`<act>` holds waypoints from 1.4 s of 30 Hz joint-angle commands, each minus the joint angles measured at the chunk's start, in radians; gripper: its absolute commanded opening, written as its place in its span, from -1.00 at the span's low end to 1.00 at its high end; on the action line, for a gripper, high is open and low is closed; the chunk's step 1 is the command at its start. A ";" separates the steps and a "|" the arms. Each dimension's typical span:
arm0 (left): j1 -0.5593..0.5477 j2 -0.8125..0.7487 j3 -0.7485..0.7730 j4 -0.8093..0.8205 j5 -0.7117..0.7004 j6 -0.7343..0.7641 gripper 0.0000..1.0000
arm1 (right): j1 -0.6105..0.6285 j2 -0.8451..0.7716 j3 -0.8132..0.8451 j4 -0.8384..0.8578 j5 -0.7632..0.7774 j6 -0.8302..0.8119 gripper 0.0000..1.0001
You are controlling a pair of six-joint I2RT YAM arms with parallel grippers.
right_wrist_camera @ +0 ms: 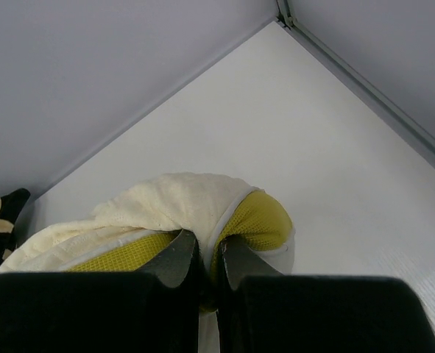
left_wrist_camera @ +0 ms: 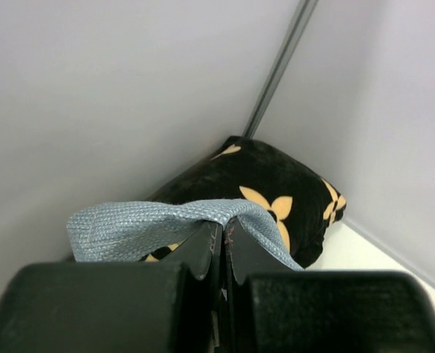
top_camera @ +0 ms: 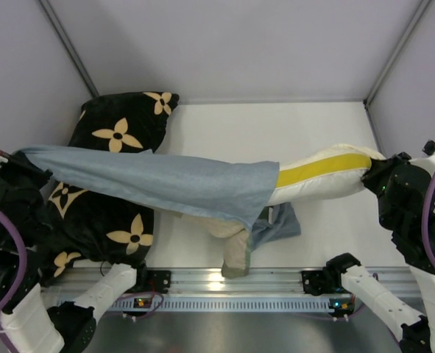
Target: Remove the pillowcase from the pillow
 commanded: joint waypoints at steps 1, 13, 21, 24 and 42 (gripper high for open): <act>0.015 -0.026 0.060 0.077 -0.132 0.048 -1.00 | -0.013 0.012 0.043 0.103 0.163 -0.050 -1.00; -0.007 -0.054 0.157 0.083 -0.175 0.077 -1.00 | -0.013 0.046 0.081 0.108 0.242 -0.057 -1.00; -0.018 -0.069 0.180 0.108 -0.196 0.097 -1.00 | -0.013 0.066 0.109 0.154 0.367 -0.100 -1.00; -0.025 -0.074 0.183 0.120 -0.213 0.112 -1.00 | -0.013 0.078 0.106 0.189 0.409 -0.135 -1.00; -0.096 -0.091 0.205 0.226 -0.319 0.226 -1.00 | -0.207 0.175 0.089 0.371 0.314 -0.203 -1.00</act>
